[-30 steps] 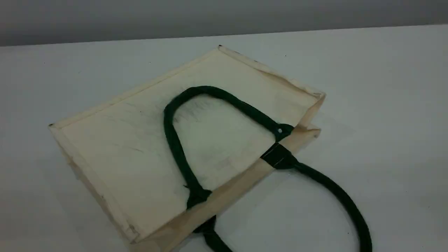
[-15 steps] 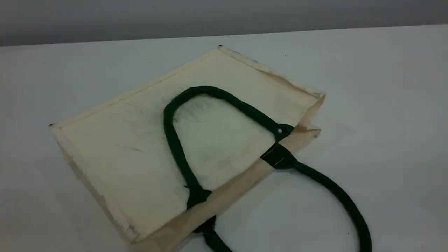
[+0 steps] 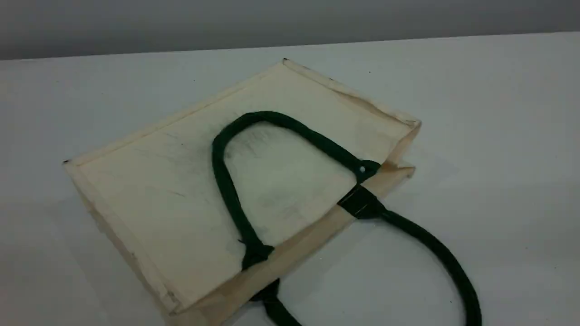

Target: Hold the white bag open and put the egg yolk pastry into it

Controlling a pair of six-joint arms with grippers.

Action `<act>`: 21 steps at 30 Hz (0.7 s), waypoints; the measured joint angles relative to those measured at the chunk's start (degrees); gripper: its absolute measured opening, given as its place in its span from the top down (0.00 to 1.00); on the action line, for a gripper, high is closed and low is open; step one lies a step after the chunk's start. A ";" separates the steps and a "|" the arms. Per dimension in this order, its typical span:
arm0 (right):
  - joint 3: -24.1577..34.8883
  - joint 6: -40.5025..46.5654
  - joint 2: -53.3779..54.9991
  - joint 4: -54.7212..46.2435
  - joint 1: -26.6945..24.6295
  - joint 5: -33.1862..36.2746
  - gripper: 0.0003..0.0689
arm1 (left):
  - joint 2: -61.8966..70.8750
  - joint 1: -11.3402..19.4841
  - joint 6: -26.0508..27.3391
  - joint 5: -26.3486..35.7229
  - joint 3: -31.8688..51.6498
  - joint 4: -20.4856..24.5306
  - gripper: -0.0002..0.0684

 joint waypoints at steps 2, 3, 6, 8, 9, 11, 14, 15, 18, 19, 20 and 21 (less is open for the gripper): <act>0.00 0.00 0.00 0.00 0.02 0.00 0.21 | -0.01 0.00 0.00 0.00 0.00 0.00 0.15; 0.00 0.00 0.00 0.00 0.02 0.00 0.21 | -0.07 0.00 0.00 0.04 0.00 0.00 0.15; 0.00 0.00 0.00 0.00 0.02 0.00 0.21 | -1.79 0.00 0.00 0.04 0.00 0.00 0.15; 0.00 0.00 0.00 0.06 0.02 0.00 0.21 | -2.82 -0.05 0.00 0.32 -0.14 0.00 0.15; 0.00 0.00 0.00 0.06 0.07 0.00 0.21 | -2.82 -0.05 0.00 0.27 -0.13 0.00 0.15; 0.00 0.00 0.00 0.06 0.11 0.00 0.21 | -2.76 -0.12 0.00 0.26 -0.13 0.00 0.15; 0.00 0.00 0.00 0.06 0.11 0.00 0.21 | -2.76 -0.18 0.00 0.26 -0.13 0.00 0.15; 0.00 0.00 0.00 0.06 0.11 0.00 0.21 | -2.76 -0.18 0.00 0.26 -0.13 0.00 0.15; 0.00 0.00 0.00 0.06 0.11 0.00 0.21 | -2.76 -0.18 0.00 0.21 -0.13 0.00 0.15; 0.00 0.00 0.00 0.06 0.11 0.00 0.21 | -2.70 -0.18 0.00 0.21 -0.13 0.00 0.15; 0.00 0.00 0.00 0.06 0.11 0.00 0.21 | -2.70 -0.18 0.00 0.21 -0.13 0.00 0.15; 0.00 0.00 0.00 0.06 0.11 0.00 0.21 | -2.70 -0.18 0.00 0.21 -0.13 0.00 0.15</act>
